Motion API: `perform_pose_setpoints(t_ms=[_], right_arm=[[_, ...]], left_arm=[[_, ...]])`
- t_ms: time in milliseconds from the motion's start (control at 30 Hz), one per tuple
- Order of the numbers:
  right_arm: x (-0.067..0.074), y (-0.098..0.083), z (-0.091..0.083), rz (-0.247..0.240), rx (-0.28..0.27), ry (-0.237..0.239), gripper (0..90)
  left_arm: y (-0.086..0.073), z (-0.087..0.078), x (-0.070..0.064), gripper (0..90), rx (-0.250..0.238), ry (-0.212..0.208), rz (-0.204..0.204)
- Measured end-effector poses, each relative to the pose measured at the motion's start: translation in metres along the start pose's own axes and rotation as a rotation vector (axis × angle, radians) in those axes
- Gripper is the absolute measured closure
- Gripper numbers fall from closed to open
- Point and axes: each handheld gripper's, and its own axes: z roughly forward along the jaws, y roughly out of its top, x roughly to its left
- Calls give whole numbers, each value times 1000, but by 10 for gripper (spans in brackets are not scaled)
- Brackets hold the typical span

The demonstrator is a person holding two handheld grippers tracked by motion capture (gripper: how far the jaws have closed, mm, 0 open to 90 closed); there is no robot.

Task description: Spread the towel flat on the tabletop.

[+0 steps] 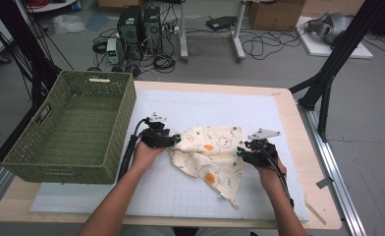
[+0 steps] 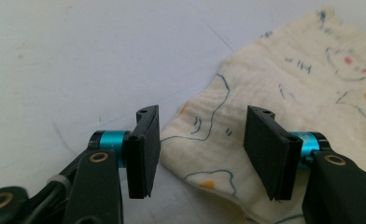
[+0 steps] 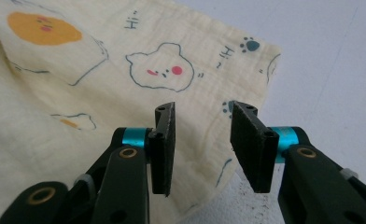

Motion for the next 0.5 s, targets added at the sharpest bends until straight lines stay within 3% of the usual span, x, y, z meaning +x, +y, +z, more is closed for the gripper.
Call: perform_pose_setpoints(t_ms=[67,133,200,267,333,500], right_arm=[[0,0,-1,0,-10,7,591],[-1,0,-2,6,-17,12,584],[-2,0,-2,12,-22,22,583],[-2,0,-2,13,-26,26,583],[-2,0,-2,16,-29,31,583],[-4,0,-3,25,-42,36,578]], left_arm=[[1,4,-5,537,15,34,77],[0,5,-9,794,27,42,160],[2,7,-9,884,30,60,184],[5,7,-5,888,7,98,171],[10,8,3,889,11,113,118],[27,8,22,891,-36,174,53]])
